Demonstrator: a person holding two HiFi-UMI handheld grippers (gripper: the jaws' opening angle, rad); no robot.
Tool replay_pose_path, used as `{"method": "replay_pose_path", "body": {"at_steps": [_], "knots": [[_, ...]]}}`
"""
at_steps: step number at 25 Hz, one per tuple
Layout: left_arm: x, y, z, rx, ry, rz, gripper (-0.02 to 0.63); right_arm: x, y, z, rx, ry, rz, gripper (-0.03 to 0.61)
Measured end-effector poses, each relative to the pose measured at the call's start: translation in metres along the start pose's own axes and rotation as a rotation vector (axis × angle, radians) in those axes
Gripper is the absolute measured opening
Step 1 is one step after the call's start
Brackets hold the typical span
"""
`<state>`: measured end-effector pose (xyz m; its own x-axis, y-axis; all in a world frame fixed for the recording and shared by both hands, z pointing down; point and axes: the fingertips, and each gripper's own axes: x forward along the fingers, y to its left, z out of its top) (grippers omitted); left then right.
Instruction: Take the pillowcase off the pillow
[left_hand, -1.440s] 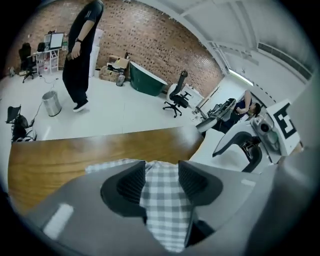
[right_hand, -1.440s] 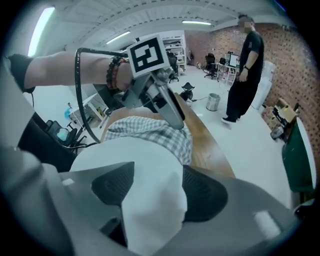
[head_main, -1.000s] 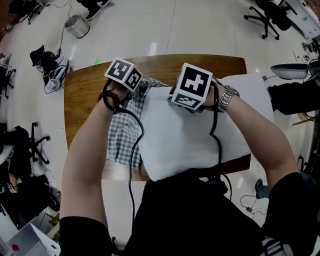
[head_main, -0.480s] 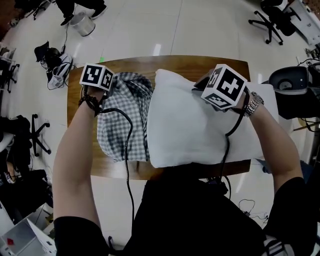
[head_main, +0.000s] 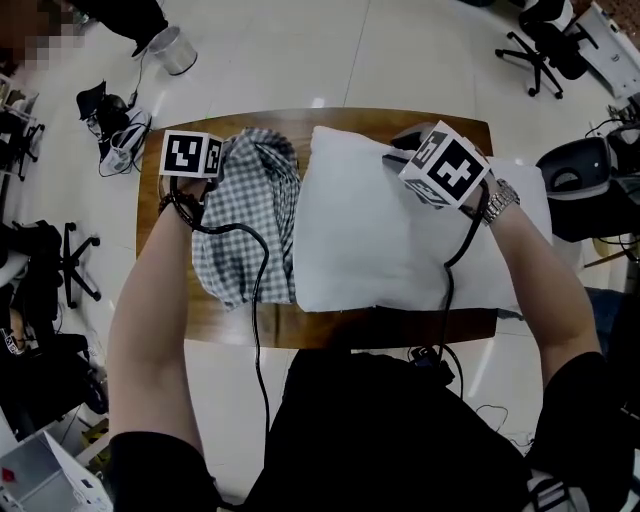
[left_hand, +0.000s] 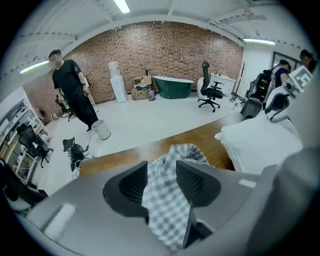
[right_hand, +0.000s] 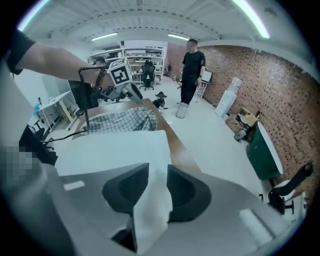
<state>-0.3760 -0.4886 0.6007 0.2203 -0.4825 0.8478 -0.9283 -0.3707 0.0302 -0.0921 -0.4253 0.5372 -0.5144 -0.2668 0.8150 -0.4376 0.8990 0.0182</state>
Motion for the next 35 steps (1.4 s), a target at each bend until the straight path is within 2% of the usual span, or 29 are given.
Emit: {"method": "replay_pose_path", "body": {"at_steps": [6, 8, 11, 14, 18, 22, 27, 35], "knots": [[-0.044, -0.03, -0.015, 0.027, -0.099, 0.023, 0.181, -0.031, 0.031, 0.009, -0.008, -0.099, -0.097, 0.108], [-0.059, -0.05, -0.024, 0.034, -0.13, 0.015, 0.172, -0.044, 0.046, 0.007, -0.008, -0.137, -0.125, 0.05], [-0.079, -0.082, -0.035, 0.052, -0.177, 0.004, 0.143, -0.065, 0.066, 0.002, -0.004, -0.192, -0.171, 0.003], [-0.101, -0.119, -0.042, 0.069, -0.225, -0.001, 0.111, -0.086, 0.086, -0.006, -0.007, -0.245, -0.198, 0.002], [-0.127, -0.184, -0.066, 0.096, -0.289, -0.015, 0.071, -0.111, 0.124, -0.038, -0.005, -0.298, -0.214, 0.002], [-0.155, -0.24, -0.087, 0.127, -0.379, -0.024, 0.007, -0.133, 0.164, -0.06, -0.032, -0.355, -0.233, 0.002], [-0.183, -0.296, -0.1, 0.15, -0.441, -0.033, 0.005, -0.159, 0.197, -0.071, -0.033, -0.417, -0.235, 0.002], [-0.229, -0.372, -0.103, 0.261, -0.558, -0.089, 0.005, -0.192, 0.231, -0.074, -0.029, -0.512, -0.258, 0.002]]}}
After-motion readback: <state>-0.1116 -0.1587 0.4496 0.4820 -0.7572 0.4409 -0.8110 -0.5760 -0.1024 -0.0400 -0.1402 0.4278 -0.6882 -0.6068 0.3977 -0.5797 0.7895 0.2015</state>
